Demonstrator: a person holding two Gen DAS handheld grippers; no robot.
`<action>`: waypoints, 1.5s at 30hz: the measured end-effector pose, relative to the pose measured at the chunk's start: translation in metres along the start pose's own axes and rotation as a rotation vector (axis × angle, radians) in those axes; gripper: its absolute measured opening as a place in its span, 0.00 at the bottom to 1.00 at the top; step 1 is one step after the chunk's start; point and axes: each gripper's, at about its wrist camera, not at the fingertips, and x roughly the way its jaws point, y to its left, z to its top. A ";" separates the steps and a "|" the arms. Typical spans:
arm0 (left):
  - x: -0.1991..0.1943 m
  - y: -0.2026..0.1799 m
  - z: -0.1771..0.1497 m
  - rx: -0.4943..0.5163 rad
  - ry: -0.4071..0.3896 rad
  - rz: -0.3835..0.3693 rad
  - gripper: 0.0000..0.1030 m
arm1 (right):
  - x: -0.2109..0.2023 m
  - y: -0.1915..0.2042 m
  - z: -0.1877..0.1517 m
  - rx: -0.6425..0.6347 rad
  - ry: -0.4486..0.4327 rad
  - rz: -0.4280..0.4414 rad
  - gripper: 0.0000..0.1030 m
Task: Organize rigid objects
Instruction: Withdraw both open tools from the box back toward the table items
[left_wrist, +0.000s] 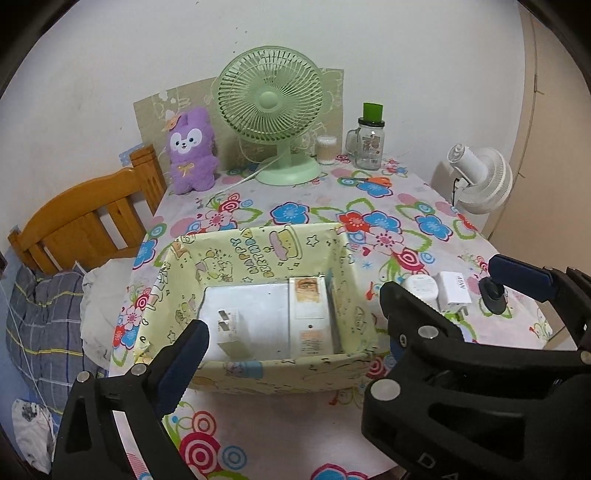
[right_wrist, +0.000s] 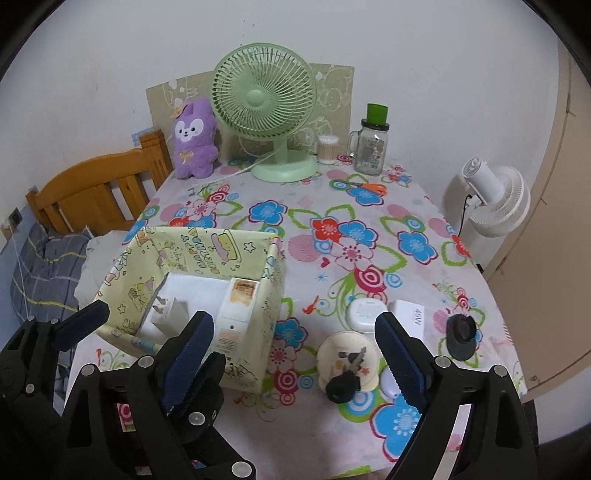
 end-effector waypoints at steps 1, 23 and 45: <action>-0.001 -0.002 0.000 0.002 -0.004 0.000 0.97 | -0.002 -0.002 0.000 0.000 -0.005 -0.001 0.89; -0.016 -0.053 -0.002 0.021 -0.051 -0.018 0.98 | -0.029 -0.052 -0.014 0.025 -0.077 -0.028 0.95; -0.018 -0.098 -0.008 0.033 -0.069 -0.021 0.98 | -0.036 -0.095 -0.027 0.032 -0.096 -0.071 0.98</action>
